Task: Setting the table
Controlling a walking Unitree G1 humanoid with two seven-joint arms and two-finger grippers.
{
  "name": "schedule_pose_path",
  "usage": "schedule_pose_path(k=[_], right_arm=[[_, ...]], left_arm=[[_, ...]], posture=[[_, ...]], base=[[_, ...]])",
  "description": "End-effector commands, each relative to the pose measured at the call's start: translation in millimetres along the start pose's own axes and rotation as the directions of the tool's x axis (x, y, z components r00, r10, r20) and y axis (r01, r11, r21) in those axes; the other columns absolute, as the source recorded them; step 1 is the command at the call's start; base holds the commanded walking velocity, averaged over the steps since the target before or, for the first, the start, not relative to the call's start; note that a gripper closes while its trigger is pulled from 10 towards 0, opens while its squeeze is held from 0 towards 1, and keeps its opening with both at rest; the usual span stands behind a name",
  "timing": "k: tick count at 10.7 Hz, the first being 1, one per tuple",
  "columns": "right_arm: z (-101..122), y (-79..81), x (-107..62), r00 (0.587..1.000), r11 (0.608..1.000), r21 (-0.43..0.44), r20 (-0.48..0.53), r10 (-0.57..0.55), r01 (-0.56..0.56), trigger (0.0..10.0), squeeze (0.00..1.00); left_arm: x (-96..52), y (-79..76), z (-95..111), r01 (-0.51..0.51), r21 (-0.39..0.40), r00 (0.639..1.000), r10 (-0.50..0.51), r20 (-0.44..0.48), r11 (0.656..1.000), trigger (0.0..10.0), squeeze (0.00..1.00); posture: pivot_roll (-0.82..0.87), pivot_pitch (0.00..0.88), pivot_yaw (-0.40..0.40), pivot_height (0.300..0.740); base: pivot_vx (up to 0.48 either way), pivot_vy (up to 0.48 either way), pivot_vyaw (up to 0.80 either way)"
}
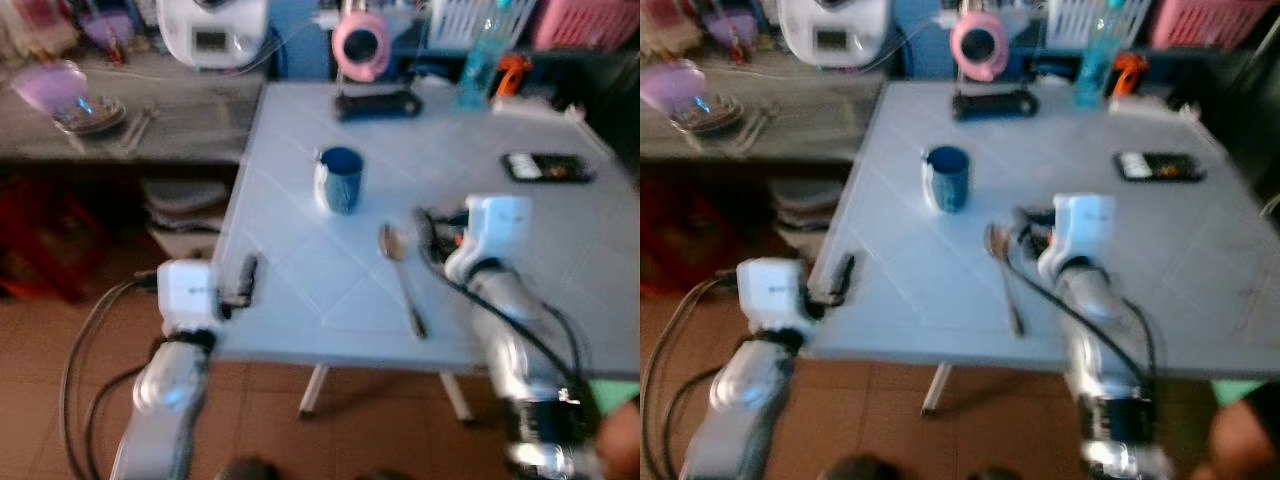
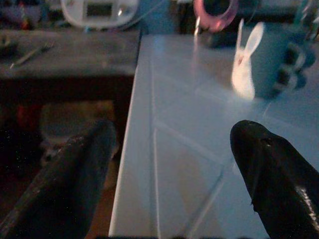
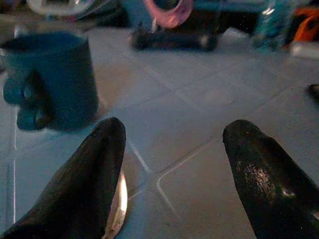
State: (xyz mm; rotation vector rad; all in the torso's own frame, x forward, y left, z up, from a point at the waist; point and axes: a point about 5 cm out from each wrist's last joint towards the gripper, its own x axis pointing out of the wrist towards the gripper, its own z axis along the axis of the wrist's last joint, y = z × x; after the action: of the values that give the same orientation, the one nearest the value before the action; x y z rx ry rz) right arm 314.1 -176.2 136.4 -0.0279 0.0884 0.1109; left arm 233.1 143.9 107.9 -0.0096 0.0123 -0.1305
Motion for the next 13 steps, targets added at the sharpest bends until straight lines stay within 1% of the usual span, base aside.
schedule_pose_path(k=[1, 2, 4, 5, 6, 7, 8, 9, 11, 13], right_arm=[[-6, 0.1, 1.5, 0.999, 1.000, 0.001, -0.042, 0.009, -0.009, 10.0, 0.00], [-10, -0.4, 8.6, 0.994, 0.999, -0.013, -0.098, 0.043, -0.044, 10.0, 0.00], [-10, 1.2, 11.0, 0.992, 0.998, -0.018, -0.113, 0.060, -0.062, 10.0, 0.00], [-18, 8.8, 6.1, 0.985, 0.995, -0.015, -0.143, 0.095, -0.098, 10.0, 0.00], [-21, 13.7, 3.8, 0.981, 0.991, -0.021, -0.148, 0.126, -0.130, 10.0, 0.00], [-21, 16.0, 3.6, 0.979, 0.990, -0.014, -0.150, 0.136, -0.140, 10.0, 0.00], [-24, 19.0, -0.1, 0.975, 0.988, -0.014, -0.164, 0.149, -0.154, 10.0, 0.00], [-30, 20.9, -7.1, 0.968, 0.986, -0.014, -0.192, 0.161, -0.167, 10.0, 0.00], [-36, 18.2, -14.8, 0.962, 0.987, -0.010, -0.226, 0.155, -0.162, 10.0, 0.00], [-48, 16.8, -27.9, 0.932, 0.979, 0.005, -0.306, 0.194, -0.202, 0.0, 0.00]], left_arm=[[-2.9, 3.3, 1, -0.020, 0.012, 1.000, 0.020, -0.005, 1.000, 10.0, 0.00], [-6.7, 4.3, 0, -0.026, 0.021, 0.999, 0.026, -0.018, 0.999, 10.0, 0.00], [-9.2, 5.4, 1, -0.031, 0.028, 0.999, 0.031, -0.023, 0.999, 10.0, 0.00], [-11.3, 6.8, 1, -0.037, 0.029, 0.999, 0.038, -0.030, 0.999, 10.0, 0.00], [-11.9, 5.8, 1, -0.035, 0.029, 0.999, 0.036, -0.032, 0.999, 10.0, 0.00], [-11.8, 5.4, 1, -0.031, 0.028, 0.999, 0.032, -0.033, 0.999, 10.0, 0.00], [-11.5, 5.3, 1, -0.028, 0.027, 0.999, 0.029, -0.034, 0.999, 10.0, 0.00], [-11.4, 4.9, 1, -0.027, 0.026, 0.999, 0.028, -0.036, 0.999, 10.0, 0.00], [-11.8, 4.0, 1, -0.022, 0.023, 0.999, 0.022, -0.040, 1.000, 10.0, 0.00], [-12.1, 4.1, -1, -0.013, 0.021, 0.999, 0.014, -0.046, 1.000, 10.0, 0.00]], posture=[[0.02, 0.080, 0.035, 0.740], [0.03, 0.098, 0.038, 0.740], [0.04, 0.105, 0.035, 0.740], [0.04, 0.108, 0.035, 0.740], [0.04, 0.110, 0.036, 0.740], [0.03, 0.111, 0.035, 0.740], [0.03, 0.111, 0.033, 0.740], [0.03, 0.112, 0.025, 0.740], [0.03, 0.113, 0.022, 0.740], [0.02, 0.114, 0.018, 0.740]], base=[[0.000, 0.000, 0.00], [0.000, 0.000, 0.00], [0.000, 0.000, 0.00], [0.000, 0.000, 0.00], [0.000, 0.000, 0.00], [0.000, 0.000, 0.00], [0.000, 0.000, 0.00], [0.000, 0.000, 0.00], [0.000, 0.000, 0.00], [0.000, 0.000, 0.00]])
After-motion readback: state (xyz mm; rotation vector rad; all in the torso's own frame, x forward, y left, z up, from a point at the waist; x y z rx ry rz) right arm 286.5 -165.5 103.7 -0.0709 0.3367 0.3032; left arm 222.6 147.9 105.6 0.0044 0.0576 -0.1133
